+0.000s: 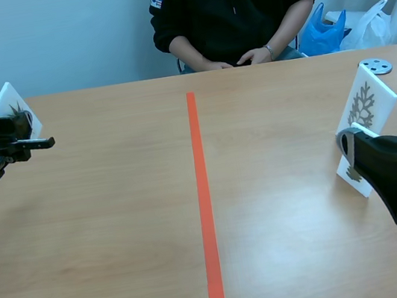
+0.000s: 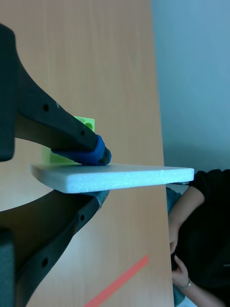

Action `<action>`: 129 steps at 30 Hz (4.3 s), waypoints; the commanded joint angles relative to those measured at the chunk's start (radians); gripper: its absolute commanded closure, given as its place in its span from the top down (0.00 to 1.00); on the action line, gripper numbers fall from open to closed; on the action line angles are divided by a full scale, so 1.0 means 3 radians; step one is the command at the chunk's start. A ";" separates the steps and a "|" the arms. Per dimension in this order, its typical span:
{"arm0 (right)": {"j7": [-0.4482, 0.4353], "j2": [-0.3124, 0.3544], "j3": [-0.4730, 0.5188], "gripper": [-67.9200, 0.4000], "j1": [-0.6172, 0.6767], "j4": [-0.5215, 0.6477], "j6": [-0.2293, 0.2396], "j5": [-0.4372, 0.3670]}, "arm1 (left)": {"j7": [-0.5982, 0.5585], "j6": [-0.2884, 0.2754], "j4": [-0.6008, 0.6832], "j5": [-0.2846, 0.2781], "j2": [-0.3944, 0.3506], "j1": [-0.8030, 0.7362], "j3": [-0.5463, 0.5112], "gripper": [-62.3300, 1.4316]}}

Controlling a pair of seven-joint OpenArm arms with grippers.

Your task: Sort the leaf by its shape. The table is split by an orange tape line. A compound leaf with several leaflets goes to the left side, a simple leaf with one blade goes to the right side. Return to the home posture when a red brick is placed on the table.

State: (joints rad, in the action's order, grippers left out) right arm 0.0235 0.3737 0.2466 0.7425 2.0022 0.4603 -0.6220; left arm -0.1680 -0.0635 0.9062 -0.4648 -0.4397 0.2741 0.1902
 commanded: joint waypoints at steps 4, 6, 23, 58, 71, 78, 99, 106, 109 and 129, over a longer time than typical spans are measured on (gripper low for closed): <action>-0.0075 0.0009 0.0006 1.00 -0.0046 0.0033 0.0003 -0.0060 | -0.0177 0.0042 -0.0306 -0.0010 0.0036 0.0010 -0.0013 0.13; -0.0075 0.0009 0.0006 1.00 -0.0046 0.0033 0.0003 -0.0060 | -0.0258 0.0070 -0.0434 -0.0010 0.0042 0.0011 -0.0013 0.13; -0.0072 0.0009 0.0006 1.00 -0.0046 0.0033 0.0003 -0.0060 | -0.0565 0.0053 -0.1211 -0.0010 0.0160 0.0011 -0.0013 0.13; -0.0060 0.0009 0.0006 1.00 -0.0045 0.0033 0.0014 -0.0075 | 0.0772 0.0010 0.0631 -0.0348 -0.0420 -0.0203 -0.0390 1.00; -0.0061 0.0019 0.0006 1.00 -0.0046 0.0033 0.0014 -0.0074 | 0.1372 -0.0523 0.2518 -0.0346 -0.0389 -0.1429 -0.0676 1.00; -0.0061 0.0142 0.0008 1.00 -0.0046 0.0033 0.0029 -0.0045 | 0.1280 -0.0679 0.3112 -0.0345 -0.0209 -0.2157 -0.0676 1.00; -0.0062 0.0287 0.0006 1.00 -0.0047 0.0033 0.0141 -0.0034 | 0.0871 -0.1022 0.3366 -0.0308 0.0142 -0.2714 -0.0673 1.00; -0.0062 0.0287 0.0006 1.00 -0.0047 0.0033 0.0140 -0.0034 | 0.0872 -0.1021 0.3366 -0.0309 0.0144 -0.2714 -0.0673 1.00; -0.0062 0.0286 0.0006 1.00 -0.0047 0.0033 0.0140 -0.0034 | 0.0872 -0.1021 0.3366 -0.0310 0.0144 -0.2714 -0.0673 1.00; -0.0064 0.0286 0.0006 1.00 -0.0047 0.0033 0.0134 -0.0034 | 0.0874 -0.1259 0.3344 0.0078 0.0140 -0.2646 -0.0628 1.00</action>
State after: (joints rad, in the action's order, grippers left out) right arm 0.0242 0.4492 0.2466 0.7425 2.0022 0.5018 -0.6243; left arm 0.1108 -0.4416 1.9045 -0.4370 -0.3939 -0.5278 -0.0071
